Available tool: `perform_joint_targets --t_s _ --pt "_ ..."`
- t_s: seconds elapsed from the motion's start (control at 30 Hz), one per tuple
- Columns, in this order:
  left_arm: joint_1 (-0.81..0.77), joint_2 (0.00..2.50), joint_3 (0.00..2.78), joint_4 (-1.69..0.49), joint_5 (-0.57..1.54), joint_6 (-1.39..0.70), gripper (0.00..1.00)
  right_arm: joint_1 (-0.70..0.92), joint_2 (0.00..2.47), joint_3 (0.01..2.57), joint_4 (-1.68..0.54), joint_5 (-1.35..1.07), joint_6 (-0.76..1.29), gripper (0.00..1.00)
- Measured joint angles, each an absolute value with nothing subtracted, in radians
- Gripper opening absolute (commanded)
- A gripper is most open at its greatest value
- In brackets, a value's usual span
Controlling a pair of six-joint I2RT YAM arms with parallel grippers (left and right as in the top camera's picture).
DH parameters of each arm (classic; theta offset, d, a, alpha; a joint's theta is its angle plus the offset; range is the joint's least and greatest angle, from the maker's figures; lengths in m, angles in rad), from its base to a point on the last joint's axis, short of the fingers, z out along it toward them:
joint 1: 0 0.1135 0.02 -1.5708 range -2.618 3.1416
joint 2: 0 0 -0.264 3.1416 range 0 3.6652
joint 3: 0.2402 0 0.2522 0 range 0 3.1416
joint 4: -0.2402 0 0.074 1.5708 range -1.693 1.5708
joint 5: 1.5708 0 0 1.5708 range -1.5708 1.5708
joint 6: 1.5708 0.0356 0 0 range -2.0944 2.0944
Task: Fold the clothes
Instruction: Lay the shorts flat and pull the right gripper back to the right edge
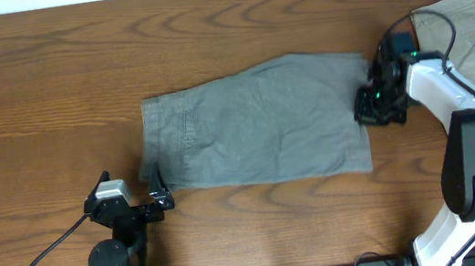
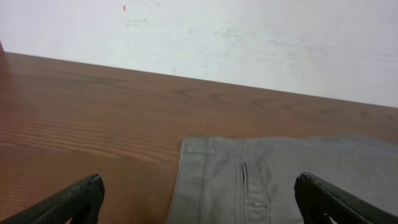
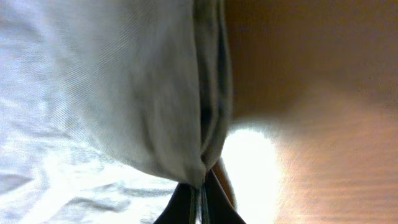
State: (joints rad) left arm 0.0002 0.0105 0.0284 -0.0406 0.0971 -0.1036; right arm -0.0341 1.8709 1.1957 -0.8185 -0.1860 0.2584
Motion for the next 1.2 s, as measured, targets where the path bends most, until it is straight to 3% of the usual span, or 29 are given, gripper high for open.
perform_joint_targets --t_s 0.2,0.3,0.47,0.6,0.67,0.7,0.73,1.2 --pt "0.0 0.01 0.028 -0.041 0.097 -0.104 0.98 -0.034 1.871 1.275 -0.841 -0.143 0.258 0.02" --pt "0.0 0.01 0.028 -0.041 0.097 -0.104 0.98 -0.034 1.871 1.275 -0.865 -0.118 0.263 0.37" --pt "0.0 0.01 0.028 -0.041 0.097 -0.104 0.98 -0.034 1.871 1.275 -0.917 -0.09 0.255 0.59" --pt "0.0 0.01 0.028 -0.041 0.097 -0.104 0.98 -0.034 1.871 1.275 -0.965 -0.082 0.253 0.64" --pt "0.0 0.01 0.028 -0.041 0.097 -0.104 0.98 -0.034 1.871 1.277 -0.983 -0.077 0.253 0.72" --pt "0.0 0.01 0.028 -0.041 0.097 -0.104 0.98 -0.034 1.869 1.279 -0.989 -0.075 0.257 0.9" --pt "0.0 0.01 0.028 -0.041 0.097 -0.104 0.98 -0.034 1.866 1.282 -0.996 -0.073 0.26 0.99" --pt "0.0 0.01 0.028 -0.041 0.097 -0.104 0.98 -0.035 1.534 1.336 -0.914 0.063 0.255 0.99"
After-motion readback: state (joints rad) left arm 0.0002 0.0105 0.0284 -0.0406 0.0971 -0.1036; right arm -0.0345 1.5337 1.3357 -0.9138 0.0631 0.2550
